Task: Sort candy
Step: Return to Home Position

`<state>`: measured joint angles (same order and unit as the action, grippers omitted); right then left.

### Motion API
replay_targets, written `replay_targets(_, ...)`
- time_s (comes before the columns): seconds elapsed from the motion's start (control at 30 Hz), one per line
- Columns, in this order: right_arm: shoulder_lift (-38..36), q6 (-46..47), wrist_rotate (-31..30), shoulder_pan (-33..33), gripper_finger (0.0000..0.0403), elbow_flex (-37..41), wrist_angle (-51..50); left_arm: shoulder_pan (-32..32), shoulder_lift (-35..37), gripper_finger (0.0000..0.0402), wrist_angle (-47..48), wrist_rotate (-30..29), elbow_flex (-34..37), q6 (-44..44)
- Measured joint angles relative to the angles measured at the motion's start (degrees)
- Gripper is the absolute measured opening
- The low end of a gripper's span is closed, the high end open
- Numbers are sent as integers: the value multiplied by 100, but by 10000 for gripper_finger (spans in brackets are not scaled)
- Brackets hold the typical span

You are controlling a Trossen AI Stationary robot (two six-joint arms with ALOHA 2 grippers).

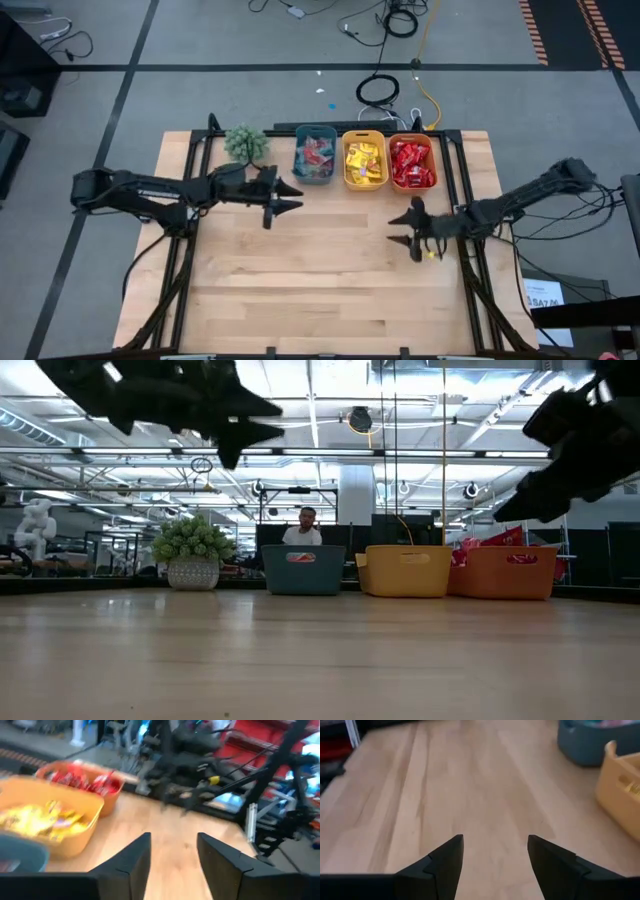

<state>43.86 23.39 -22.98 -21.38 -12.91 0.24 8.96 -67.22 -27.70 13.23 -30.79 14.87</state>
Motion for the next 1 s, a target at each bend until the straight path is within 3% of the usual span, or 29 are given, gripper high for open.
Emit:
replay_targets(0.13,-791,-692,1017,1188,212,363,258,-106,273,169,-53,4,31,-330)
replay_targets(0.23,-1321,-1044,1569,1727,212,496,176,-153,349,169,2,3,37,-449)
replay_targets(0.47,-2989,-897,1580,1879,212,1201,151,-162,536,169,4,2,37,-470)
replay_targets(0.7,-4339,-1627,1527,1887,212,1167,84,-199,1216,169,103,32,269,-663)
replay_targets(0.9,-4312,-1848,1522,1927,212,1161,75,-582,2307,169,102,-49,1014,-670)
replay_targets(1.0,-4314,-1784,1551,1944,212,1161,73,-724,2808,169,-459,-151,1552,-746)
